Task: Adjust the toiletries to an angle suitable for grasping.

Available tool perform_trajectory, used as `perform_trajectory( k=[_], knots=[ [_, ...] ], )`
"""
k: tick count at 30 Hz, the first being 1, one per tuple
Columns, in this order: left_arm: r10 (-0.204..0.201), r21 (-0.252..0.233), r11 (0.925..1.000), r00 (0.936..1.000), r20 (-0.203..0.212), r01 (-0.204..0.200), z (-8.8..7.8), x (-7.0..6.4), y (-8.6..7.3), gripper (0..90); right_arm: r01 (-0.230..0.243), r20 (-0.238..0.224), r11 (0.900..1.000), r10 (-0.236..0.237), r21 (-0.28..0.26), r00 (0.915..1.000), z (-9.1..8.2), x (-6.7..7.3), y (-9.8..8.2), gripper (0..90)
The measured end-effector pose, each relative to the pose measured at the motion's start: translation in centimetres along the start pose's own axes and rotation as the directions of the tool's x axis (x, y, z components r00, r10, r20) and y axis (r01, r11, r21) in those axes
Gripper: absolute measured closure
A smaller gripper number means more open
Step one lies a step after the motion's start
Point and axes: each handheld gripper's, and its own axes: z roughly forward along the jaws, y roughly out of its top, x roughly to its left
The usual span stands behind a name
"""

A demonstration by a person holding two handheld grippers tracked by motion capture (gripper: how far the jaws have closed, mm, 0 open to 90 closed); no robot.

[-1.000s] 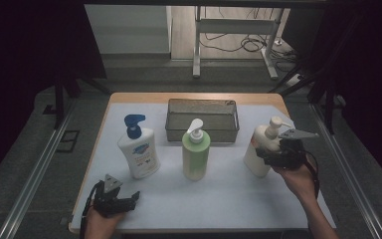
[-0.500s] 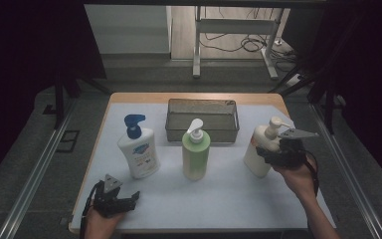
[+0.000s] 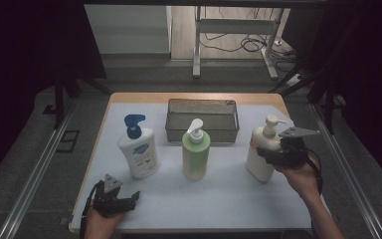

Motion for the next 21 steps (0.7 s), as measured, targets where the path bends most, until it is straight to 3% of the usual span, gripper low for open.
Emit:
perform_trajectory(
  k=[21],
  knots=[
    [-0.004, -0.002, 1.0000, 1.0000, 0.000, 0.004, 0.0, 0.0, 0.0, 12.6, 0.033, -0.040, 0.999, -0.033, -0.019, 0.9986, -1.5, 0.7, 3.5, 36.6]
  ],
)
